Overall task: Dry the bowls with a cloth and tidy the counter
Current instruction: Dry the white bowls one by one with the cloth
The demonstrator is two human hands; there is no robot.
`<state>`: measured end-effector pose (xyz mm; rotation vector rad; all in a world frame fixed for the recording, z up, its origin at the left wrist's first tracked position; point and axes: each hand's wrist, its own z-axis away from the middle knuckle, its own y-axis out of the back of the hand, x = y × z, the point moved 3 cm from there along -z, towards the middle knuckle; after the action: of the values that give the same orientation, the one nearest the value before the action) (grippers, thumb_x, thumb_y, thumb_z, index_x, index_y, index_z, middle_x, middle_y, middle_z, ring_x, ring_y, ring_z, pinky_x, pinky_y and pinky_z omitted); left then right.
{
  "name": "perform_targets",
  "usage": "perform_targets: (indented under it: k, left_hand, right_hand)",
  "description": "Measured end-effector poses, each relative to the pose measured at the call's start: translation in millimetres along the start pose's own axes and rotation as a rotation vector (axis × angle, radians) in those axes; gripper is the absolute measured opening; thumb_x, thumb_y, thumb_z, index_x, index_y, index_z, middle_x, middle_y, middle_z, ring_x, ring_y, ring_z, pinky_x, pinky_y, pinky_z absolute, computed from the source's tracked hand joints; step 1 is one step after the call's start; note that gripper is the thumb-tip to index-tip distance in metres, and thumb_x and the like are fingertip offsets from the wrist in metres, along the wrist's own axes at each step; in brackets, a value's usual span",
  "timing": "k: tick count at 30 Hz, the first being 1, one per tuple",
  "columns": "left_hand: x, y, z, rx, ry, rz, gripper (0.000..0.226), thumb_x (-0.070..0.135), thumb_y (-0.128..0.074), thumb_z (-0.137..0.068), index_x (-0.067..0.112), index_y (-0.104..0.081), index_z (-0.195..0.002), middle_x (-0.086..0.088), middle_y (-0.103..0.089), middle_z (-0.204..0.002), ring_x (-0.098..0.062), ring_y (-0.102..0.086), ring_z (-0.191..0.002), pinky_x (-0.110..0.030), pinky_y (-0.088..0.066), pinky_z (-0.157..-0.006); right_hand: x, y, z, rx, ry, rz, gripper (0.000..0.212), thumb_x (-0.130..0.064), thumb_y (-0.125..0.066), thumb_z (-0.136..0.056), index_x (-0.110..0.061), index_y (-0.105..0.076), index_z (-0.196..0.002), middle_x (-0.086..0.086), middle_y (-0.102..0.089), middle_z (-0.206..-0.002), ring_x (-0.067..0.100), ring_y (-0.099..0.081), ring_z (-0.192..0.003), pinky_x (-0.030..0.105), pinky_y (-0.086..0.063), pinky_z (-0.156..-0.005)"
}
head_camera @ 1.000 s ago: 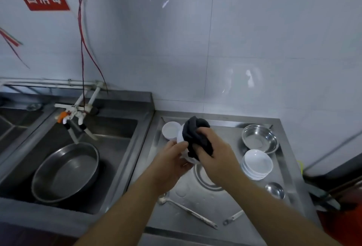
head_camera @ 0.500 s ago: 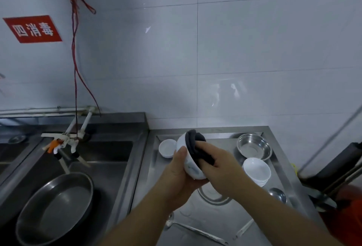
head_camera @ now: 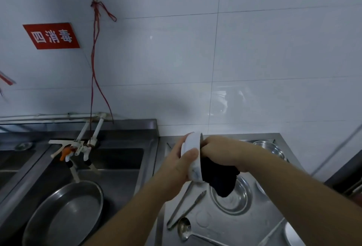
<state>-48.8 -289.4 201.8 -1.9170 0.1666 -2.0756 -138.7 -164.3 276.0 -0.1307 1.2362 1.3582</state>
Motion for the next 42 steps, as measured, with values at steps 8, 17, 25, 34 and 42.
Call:
perform_targets:
  k: [8,17,25,34,42]
  left_hand:
    - [2,-38,7,-0.406,-0.047,0.117,0.097,0.06,-0.058,-0.1,-0.013,-0.027,-0.155,-0.039,-0.042,-0.154,-0.055,-0.041,-0.143,-0.069,-0.033,-0.119]
    - [-22,-39,1,-0.073,0.121,0.233,0.118,0.072,-0.086,-0.067,0.012,-0.042,-0.158,-0.023,-0.057,-0.15,-0.042,-0.056,-0.139,-0.059,-0.049,-0.111]
    - [-22,-41,-9,0.1,0.141,0.116,0.077,0.049,-0.063,-0.087,0.016,-0.045,-0.153,-0.026,-0.06,-0.144,-0.045,-0.061,-0.131,-0.072,-0.048,-0.106]
    - [-20,-48,-13,-0.045,0.052,-0.129,0.078,0.051,-0.077,-0.079,0.033,-0.049,-0.149,-0.017,-0.058,-0.143,-0.04,-0.062,-0.13,-0.064,-0.053,-0.106]
    - [-29,-70,-20,-0.002,-0.007,-0.065,0.076,0.065,-0.083,-0.074,0.04,-0.057,-0.141,-0.011,-0.063,-0.139,-0.038,-0.063,-0.129,-0.065,-0.055,-0.101]
  right_hand:
    - [26,-17,23,0.01,-0.2,-0.904,0.038,-0.038,-0.062,-0.101,-0.005,-0.079,-0.092,0.02,-0.079,-0.097,0.028,-0.077,-0.083,0.04,-0.061,-0.078]
    - [29,-40,4,0.398,-0.083,-1.358,0.023,-0.024,-0.059,-0.099,-0.008,-0.076,-0.099,0.018,-0.074,-0.102,0.034,-0.072,-0.099,0.047,-0.058,-0.087]
    - [56,-16,0,0.456,0.226,0.188,0.024,-0.032,-0.047,-0.105,-0.029,-0.069,-0.097,0.003,-0.069,-0.081,0.018,-0.066,-0.068,0.038,-0.058,-0.069]
    - [84,-6,26,0.065,-0.055,-0.8,0.035,-0.034,-0.057,-0.104,-0.006,-0.076,-0.113,0.015,-0.08,-0.099,0.029,-0.079,-0.085,0.036,-0.062,-0.07]
    - [90,-26,14,0.269,-0.054,-1.46,0.03,-0.03,-0.066,-0.092,-0.008,-0.086,-0.089,0.022,-0.079,-0.104,0.035,-0.08,-0.086,0.045,-0.066,-0.069]
